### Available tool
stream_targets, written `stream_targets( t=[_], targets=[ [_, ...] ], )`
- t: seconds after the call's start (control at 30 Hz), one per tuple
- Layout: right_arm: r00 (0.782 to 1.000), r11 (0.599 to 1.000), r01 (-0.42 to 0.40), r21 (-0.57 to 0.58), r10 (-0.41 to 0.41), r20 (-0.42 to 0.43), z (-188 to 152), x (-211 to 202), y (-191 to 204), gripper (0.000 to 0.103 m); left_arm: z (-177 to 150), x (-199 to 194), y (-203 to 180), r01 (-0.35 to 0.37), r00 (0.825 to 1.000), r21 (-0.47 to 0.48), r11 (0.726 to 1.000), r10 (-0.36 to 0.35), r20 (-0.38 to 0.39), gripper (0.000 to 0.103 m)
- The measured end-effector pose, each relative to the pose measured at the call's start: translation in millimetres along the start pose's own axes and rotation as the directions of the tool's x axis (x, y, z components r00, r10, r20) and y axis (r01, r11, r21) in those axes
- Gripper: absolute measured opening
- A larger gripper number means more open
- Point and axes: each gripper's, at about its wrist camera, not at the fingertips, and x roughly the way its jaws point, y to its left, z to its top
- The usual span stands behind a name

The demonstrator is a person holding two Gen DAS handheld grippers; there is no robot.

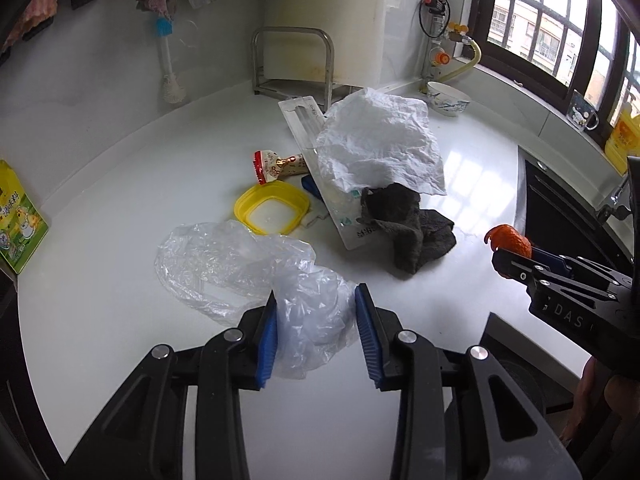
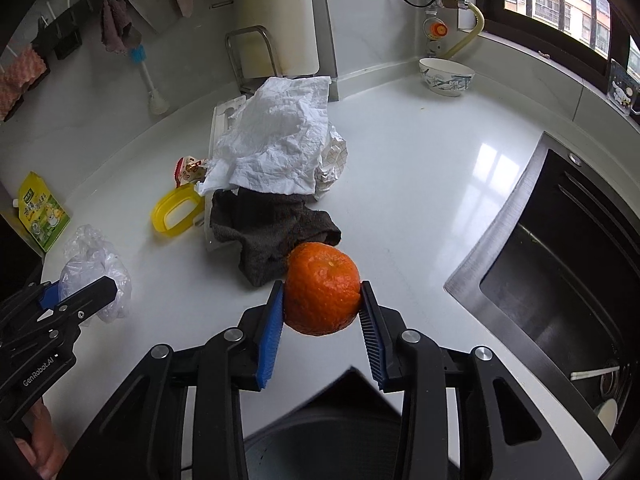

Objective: Collect trash
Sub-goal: 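Close the left gripper on the plastic bag while the right gripper grasps the orange, then carry the plastic bag with the left gripper while the right gripper carries the orange over the bin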

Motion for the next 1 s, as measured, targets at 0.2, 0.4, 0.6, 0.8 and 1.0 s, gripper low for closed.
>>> stream_targets(
  t=[0.2, 0.4, 0.6, 0.8, 1.0],
  targets=[
    [1.0, 0.999, -0.007, 0.035, 0.008, -0.031, -39, -34, -22, 0.036, -22, -27, -38, 0.06, 0.998, 0.037, 0.997, -0.059, -0.017, 0.035],
    [0.997, 0.998, 0.004, 0.07, 0.001, -0.077, -80, -57, -49, 0.036, -45, -49, -81, 0.107, 0.994, 0.101, 0.989, -0.104, -0.029, 0.035],
    [0.994, 0.993, 0.022, 0.113, -0.009, -0.108, -115, -71, -74, 0.036, -69, -52, -117, 0.168, 0.985, 0.171, 0.971, -0.158, -0.073, 0.035],
    [0.991, 0.988, 0.027, 0.15, -0.007, -0.134, -143, -78, -91, 0.036, -97, -41, -144, 0.249, 0.961, 0.202, 0.947, -0.216, -0.175, 0.035],
    [0.986, 0.984, 0.031, 0.174, -0.002, -0.169, -166, -76, -96, 0.036, -118, -28, -158, 0.296, 0.942, 0.222, 0.929, -0.245, -0.229, 0.035]
  ],
)
